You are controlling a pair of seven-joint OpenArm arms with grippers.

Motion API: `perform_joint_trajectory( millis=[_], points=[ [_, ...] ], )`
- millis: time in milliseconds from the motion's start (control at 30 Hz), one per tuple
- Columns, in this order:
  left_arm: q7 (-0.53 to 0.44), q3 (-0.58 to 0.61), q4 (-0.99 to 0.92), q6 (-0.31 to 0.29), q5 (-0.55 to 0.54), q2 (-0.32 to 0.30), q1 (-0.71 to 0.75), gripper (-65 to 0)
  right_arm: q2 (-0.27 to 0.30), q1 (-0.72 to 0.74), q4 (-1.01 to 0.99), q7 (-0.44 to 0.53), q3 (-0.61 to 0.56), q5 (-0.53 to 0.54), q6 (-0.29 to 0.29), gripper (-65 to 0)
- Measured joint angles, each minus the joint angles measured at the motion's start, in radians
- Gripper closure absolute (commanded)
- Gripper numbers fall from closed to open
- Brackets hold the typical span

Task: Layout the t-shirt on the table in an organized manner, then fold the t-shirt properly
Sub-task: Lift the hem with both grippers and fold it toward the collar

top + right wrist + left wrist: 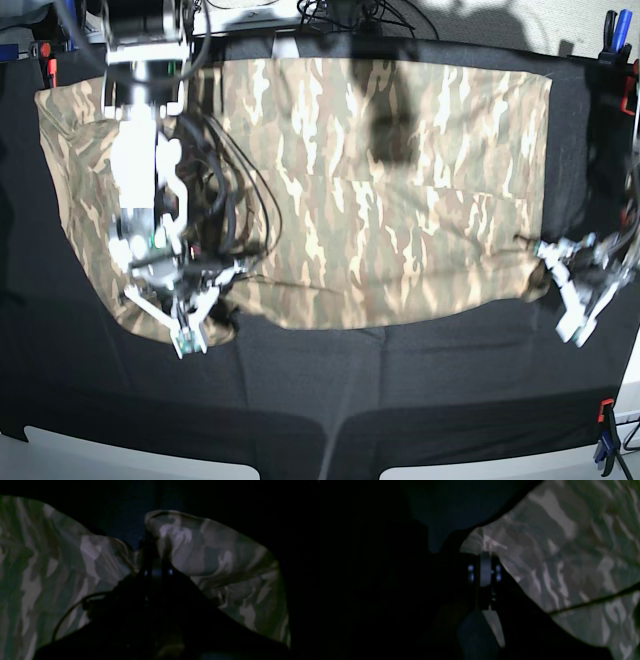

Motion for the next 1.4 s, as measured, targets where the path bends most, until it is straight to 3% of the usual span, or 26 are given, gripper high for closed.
perform_joint_trajectory(
  millis=[233,400,700,833,967,1100,1200,1300,1400],
  points=[
    [0.047,-0.137,0.233,0.0,-0.003,0.0,0.185,0.0,0.0,-0.085,0.074,-0.038,0.0,0.003,0.0,0.0],
    [0.061,-0.144,0.336,-0.001,-0.002,0.001,0.27,0.0,0.0,-0.143,0.074,-0.037,0.0,0.003,0.0,0.0],
    [0.063,-0.145,0.348,0.0,0.011,0.009,0.342,0.0,0.0,-0.173,0.074,-0.059,0.0,0.003,0.0,-0.2],
    [0.059,-0.144,0.348,0.0,0.01,0.009,0.341,0.0,0.0,-0.172,0.074,-0.078,0.0,-0.04,0.0,-24.8],
    [0.058,-0.145,0.348,0.0,0.01,0.009,0.34,0.0,0.006,-0.167,0.075,-0.133,0.0,-0.049,0.0,-26.5],
    [0.058,-0.145,0.348,0.0,0.01,0.009,0.34,0.0,0.025,-0.171,0.133,-0.143,-0.001,0.112,0.178,-26.5],
    [0.059,-0.144,0.348,0.0,0.01,0.009,0.341,0.0,0.048,-0.17,0.229,-0.144,-0.001,0.199,0.25,-26.5],
    [0.059,-0.145,0.348,0.0,0.011,0.009,0.34,0.0,0.087,-0.166,0.328,-0.143,0.0,0.259,0.279,-26.5],
    [0.059,-0.145,0.348,0.0,0.01,0.011,0.34,0.0,0.133,-0.139,0.35,-0.099,-0.001,0.253,0.286,-26.1]
  ],
)
